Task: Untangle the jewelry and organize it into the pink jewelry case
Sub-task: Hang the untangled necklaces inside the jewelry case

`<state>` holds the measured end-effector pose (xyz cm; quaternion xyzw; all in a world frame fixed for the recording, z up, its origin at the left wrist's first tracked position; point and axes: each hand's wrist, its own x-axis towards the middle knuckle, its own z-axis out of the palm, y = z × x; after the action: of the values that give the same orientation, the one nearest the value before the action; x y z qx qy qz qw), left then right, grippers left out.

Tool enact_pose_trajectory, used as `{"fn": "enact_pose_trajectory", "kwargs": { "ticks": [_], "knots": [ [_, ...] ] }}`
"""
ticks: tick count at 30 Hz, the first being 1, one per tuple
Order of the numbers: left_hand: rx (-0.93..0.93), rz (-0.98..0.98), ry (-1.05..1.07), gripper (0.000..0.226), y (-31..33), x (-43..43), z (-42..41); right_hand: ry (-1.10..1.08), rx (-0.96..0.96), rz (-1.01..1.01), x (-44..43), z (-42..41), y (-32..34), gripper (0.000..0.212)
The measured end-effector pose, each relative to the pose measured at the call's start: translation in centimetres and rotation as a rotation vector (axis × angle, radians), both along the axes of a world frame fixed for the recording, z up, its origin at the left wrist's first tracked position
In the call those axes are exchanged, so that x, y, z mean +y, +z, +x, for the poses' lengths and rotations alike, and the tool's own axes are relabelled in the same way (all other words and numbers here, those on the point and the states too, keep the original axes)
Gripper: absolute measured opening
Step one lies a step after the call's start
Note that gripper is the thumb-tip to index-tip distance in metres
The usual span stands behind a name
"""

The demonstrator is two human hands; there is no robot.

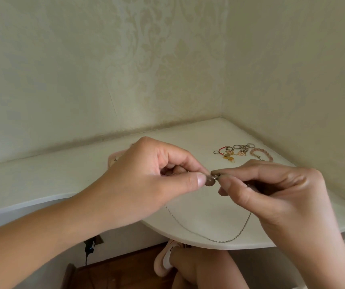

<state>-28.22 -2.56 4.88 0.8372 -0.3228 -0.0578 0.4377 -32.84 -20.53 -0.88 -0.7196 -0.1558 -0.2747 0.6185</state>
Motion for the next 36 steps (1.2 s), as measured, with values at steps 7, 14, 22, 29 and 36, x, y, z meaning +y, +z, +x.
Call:
{"fn": "enact_pose_trajectory", "kwargs": {
  "ticks": [7, 14, 22, 29, 36],
  "knots": [
    [0.388, 0.021, -0.074, 0.007, 0.9, -0.2, 0.6, 0.027, 0.069, 0.117, 0.0, 0.0, 0.5, 0.008],
    [0.433, 0.168, -0.080, 0.016, 2.6, 0.1, 1.3, 0.047, 0.109, 0.131, 0.2, 0.0, 0.3, 0.007],
    [0.469, 0.163, -0.147, 0.015, 3.1, -0.1, 1.4, 0.115, 0.079, 0.132, 0.3, -0.4, 0.6, 0.016],
    [0.418, 0.114, -0.165, 0.015, 3.0, -0.4, 1.0, 0.167, 0.080, 0.163, 0.6, -0.6, 0.6, 0.013],
    [0.247, 0.108, -0.154, 0.023, 2.7, -0.3, 0.8, 0.170, 0.087, 0.199, 1.1, -1.0, 0.6, 0.006]
  ]
}}
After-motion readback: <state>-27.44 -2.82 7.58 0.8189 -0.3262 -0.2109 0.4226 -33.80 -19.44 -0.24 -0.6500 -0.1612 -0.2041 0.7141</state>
